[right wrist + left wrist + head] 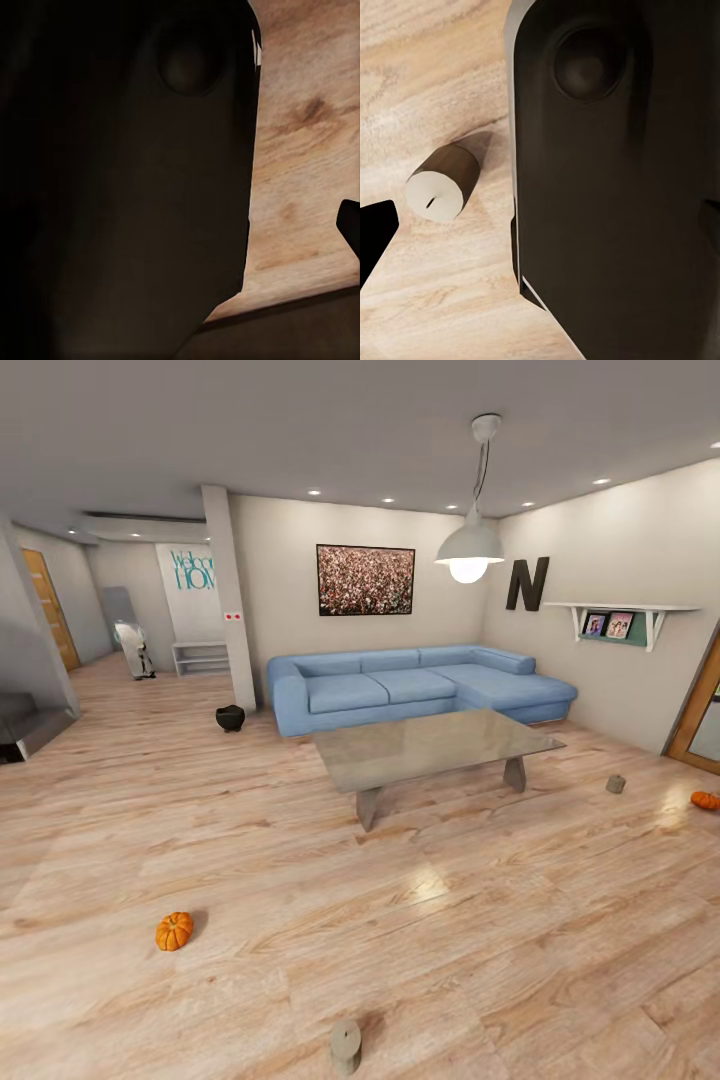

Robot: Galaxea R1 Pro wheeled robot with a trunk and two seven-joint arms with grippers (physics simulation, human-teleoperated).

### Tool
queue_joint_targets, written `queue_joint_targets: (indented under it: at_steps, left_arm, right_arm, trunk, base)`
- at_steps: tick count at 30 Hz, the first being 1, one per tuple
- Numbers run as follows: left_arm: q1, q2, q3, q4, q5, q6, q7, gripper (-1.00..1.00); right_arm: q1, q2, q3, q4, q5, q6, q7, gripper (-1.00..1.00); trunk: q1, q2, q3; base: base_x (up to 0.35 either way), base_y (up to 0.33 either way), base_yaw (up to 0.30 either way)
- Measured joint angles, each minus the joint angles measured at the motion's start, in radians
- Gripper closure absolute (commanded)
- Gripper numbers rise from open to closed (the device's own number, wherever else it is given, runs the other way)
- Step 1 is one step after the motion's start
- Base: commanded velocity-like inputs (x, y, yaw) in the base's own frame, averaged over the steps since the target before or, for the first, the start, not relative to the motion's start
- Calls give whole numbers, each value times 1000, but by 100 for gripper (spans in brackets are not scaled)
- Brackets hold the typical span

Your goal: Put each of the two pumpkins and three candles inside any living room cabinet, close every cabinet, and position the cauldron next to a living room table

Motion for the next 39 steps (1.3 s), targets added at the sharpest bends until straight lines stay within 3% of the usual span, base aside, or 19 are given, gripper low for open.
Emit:
queue_joint_targets:
  at_steps: [39]
  left_arm:
    - [0, -4, 4, 0, 4, 0, -2, -100]
  right_arm:
    - [0, 0, -5, -4, -3, 1, 2, -100]
  trunk:
    - [0, 0, 0]
  base:
    - [0, 0, 0]
